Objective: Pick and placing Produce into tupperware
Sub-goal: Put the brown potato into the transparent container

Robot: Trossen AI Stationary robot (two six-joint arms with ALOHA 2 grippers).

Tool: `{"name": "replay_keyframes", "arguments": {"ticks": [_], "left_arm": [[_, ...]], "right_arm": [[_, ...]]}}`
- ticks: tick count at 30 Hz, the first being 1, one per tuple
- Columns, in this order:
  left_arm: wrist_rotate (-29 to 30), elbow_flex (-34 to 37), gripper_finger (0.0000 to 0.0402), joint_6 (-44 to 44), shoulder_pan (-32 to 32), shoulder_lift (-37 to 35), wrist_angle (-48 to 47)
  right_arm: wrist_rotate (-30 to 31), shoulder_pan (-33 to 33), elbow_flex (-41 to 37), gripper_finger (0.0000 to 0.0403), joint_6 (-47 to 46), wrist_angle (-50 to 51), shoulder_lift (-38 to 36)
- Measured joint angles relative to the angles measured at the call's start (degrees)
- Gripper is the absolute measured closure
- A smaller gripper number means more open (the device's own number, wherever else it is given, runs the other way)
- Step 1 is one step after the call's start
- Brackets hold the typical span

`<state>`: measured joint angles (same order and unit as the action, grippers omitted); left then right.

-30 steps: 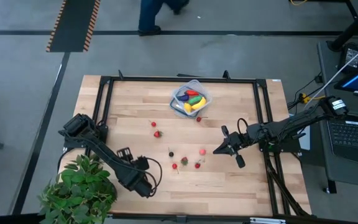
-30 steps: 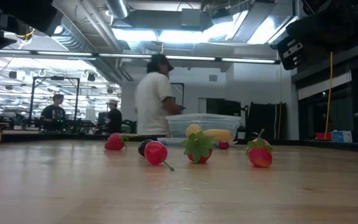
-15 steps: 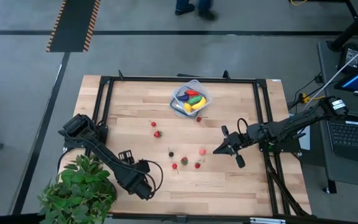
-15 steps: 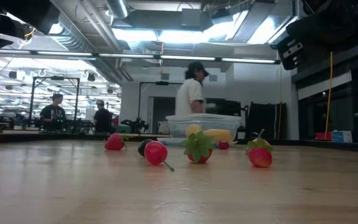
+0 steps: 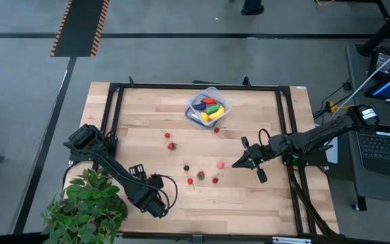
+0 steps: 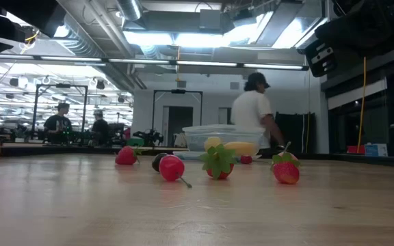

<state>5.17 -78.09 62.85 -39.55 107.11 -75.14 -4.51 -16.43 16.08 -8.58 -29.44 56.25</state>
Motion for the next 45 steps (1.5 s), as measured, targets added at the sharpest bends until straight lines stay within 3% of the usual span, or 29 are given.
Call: {"name": "replay_keyframes", "arguments": {"ticks": [11,21,28,45], "left_arm": [[0.09,0.44,0.0191,0.59,-0.75,-0.02,-1.09],[-3.21,1.06,0.0228,12.27,-0.32,-0.02,1.24],[-3.34,0.55,0.0237,13.52,0.17,-0.02,6.29],[-3.19,-3.84,0.0243,16.21,0.17,-0.02,5.41]], "right_arm": [[-0.02,0.0,0.0,0.0398,-0.07,0.06,0.0],[-0.02,0.0,0.0,0.0398,-0.04,0.07,0.0],[-0.01,0.0,-0.01,0.0398,-0.08,0.12,0.0],[-0.02,0.0,-0.01,0.0398,-0.02,0.14,0.0]]}}
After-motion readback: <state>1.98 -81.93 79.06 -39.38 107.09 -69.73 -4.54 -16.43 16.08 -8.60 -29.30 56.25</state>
